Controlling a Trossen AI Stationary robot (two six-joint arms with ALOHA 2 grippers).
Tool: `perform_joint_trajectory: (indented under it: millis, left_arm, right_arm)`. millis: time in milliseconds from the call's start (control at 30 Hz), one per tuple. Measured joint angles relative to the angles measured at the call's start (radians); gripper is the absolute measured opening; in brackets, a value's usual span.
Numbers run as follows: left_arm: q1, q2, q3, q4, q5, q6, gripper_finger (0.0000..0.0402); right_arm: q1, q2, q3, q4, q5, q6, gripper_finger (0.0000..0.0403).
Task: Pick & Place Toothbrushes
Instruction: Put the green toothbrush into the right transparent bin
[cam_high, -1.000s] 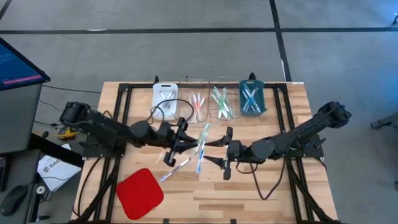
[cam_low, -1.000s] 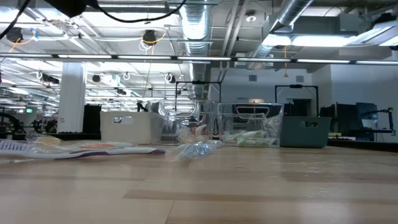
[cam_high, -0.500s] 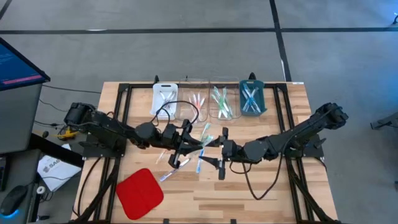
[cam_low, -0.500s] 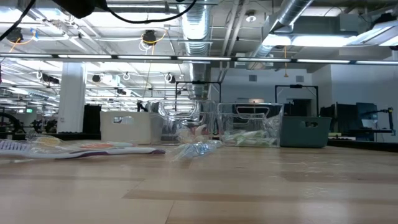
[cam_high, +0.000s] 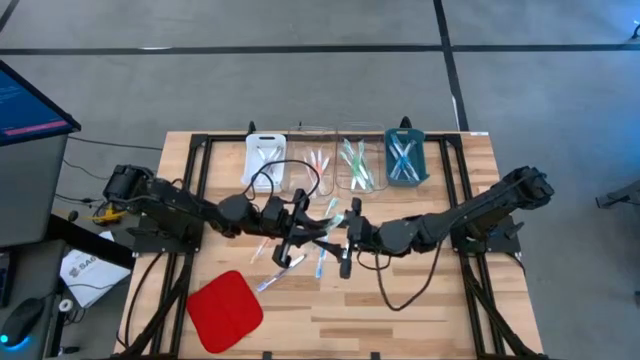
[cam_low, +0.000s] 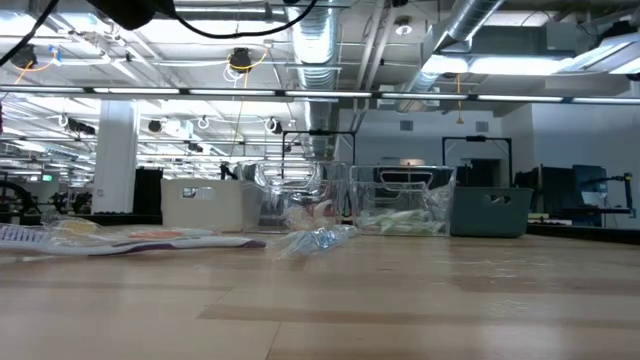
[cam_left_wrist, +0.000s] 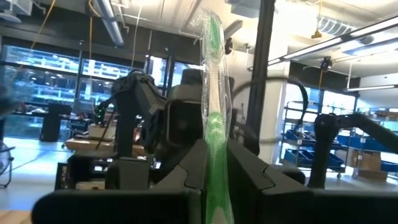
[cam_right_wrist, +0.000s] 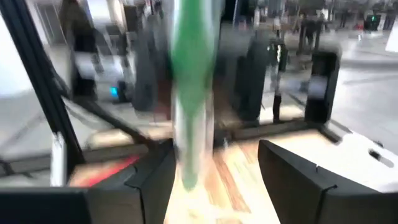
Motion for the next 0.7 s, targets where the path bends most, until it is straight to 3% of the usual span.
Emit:
perform_joint_trajectory:
  millis: [700]
  left_arm:
    - [0.038,0.000,0.000,-0.009,0.013,-0.006,0.0028]
  right_arm:
    - [-0.015,0.005,0.003,0.017,-0.002,0.000,0.0200]
